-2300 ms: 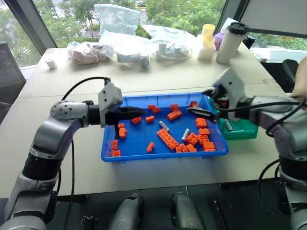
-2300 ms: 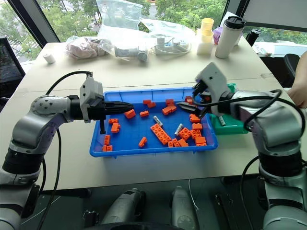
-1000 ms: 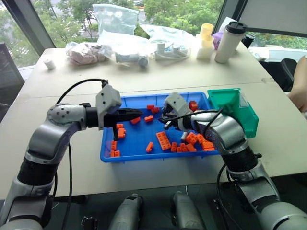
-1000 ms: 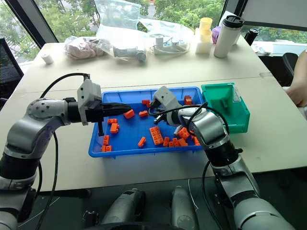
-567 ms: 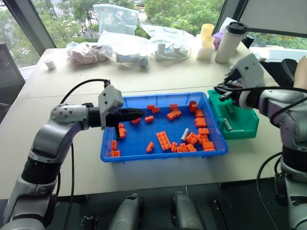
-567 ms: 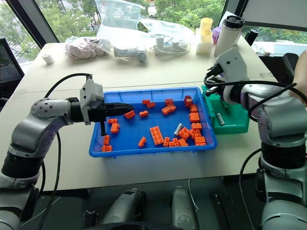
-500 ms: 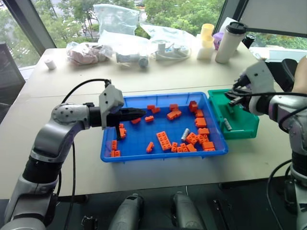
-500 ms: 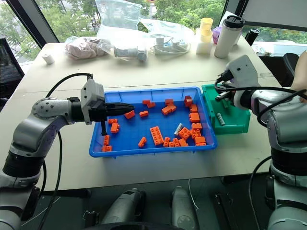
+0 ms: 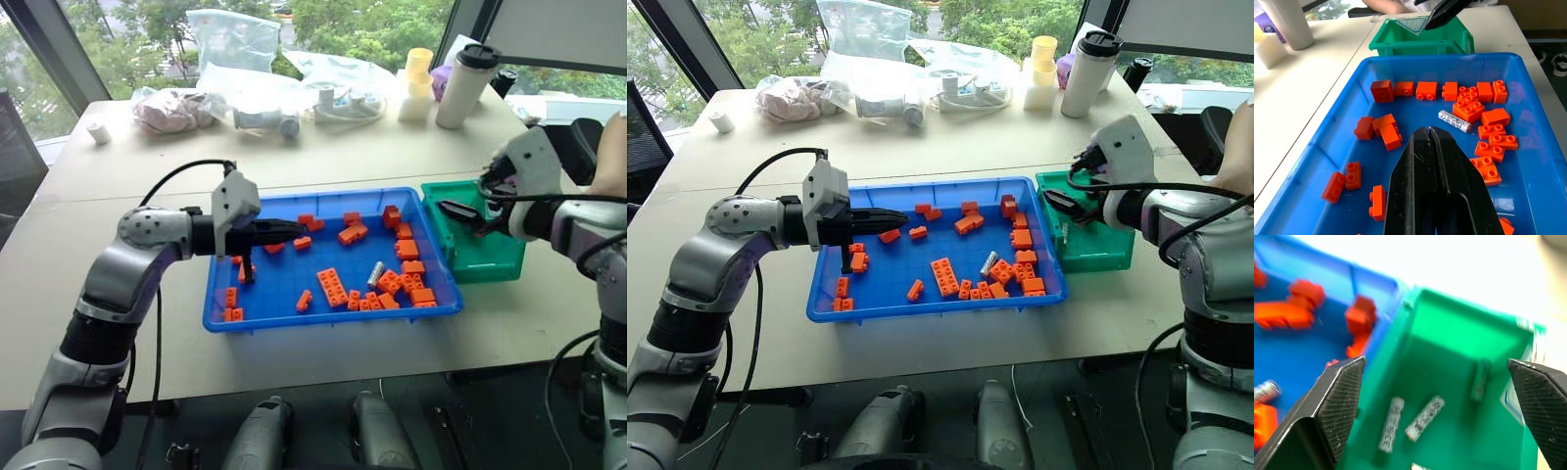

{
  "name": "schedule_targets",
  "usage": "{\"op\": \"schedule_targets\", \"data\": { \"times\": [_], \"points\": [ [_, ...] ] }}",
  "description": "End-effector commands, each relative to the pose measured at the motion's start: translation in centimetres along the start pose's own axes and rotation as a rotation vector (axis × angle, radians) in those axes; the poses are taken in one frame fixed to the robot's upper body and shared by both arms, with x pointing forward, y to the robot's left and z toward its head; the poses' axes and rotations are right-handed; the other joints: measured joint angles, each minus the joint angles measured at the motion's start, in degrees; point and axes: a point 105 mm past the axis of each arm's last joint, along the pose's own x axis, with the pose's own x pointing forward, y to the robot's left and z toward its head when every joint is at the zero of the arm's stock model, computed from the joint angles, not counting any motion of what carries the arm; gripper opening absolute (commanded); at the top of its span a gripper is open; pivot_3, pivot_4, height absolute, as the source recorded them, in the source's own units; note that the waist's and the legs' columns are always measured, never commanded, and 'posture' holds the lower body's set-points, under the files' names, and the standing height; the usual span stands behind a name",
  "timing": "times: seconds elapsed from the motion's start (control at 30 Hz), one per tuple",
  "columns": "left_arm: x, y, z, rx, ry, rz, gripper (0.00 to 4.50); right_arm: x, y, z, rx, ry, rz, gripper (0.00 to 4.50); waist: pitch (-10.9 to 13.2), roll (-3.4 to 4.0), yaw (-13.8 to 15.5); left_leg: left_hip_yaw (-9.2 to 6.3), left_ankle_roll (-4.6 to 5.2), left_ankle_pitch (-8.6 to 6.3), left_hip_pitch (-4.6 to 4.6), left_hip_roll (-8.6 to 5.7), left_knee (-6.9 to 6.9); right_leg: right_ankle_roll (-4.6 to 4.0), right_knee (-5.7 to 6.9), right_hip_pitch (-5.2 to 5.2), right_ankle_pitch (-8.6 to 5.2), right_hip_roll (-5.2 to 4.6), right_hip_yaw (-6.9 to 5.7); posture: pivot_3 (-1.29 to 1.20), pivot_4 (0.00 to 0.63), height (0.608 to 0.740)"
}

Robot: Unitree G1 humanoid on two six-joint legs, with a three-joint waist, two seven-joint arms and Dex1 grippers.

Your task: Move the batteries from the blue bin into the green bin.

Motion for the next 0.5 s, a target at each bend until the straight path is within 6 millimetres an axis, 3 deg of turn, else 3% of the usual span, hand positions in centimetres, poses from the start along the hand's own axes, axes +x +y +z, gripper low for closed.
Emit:
{"op": "schedule_targets", "data": {
  "times": [0.03,0.1,0.2,0.5],
  "points": [
    [-0.2,0.4,1.0,0.053,-0.016,0.011,0.0,0.2,3.3,1.3,-0.029,-0.034,0.126,4.45,0.0,-0.01,0.24,-0.01,0.0,0.0,0.0,0.0,0.0,0.0,-0.03,0.01,0.0,0.0,-0.01,0.0,0.15,0.74],
    [-0.1,0.4,1.1,0.053,-0.017,0.011,0.0,0.7,5.9,1.3,-0.046,-0.029,0.243,4.45,0.0,-0.02,0.37,-0.05,0.0,0.0,-0.02,-0.06,0.03,0.0,-0.05,0.05,0.0,-0.06,-0.05,0.0,0.15,0.74],
    [-0.1,0.4,1.2,0.055,-0.018,0.01,0.0,2.1,8.9,-1.7,-0.138,0.087,0.398,4.45,0.0,-0.02,0.34,-0.05,0.01,-0.01,-0.02,-0.07,0.06,0.0,-0.04,0.07,0.0,-0.07,-0.06,0.0,0.15,0.74],
    [-0.3,0.2,1.2,0.054,-0.018,0.025,0.0,3.8,9.1,-5.0,-0.294,0.225,0.506,4.45,0.0,-0.02,0.05,-0.06,0.01,-0.01,-0.02,-0.06,0.08,0.01,-0.04,0.07,0.0,-0.05,-0.11,0.0,0.15,0.74]
  ]
}}
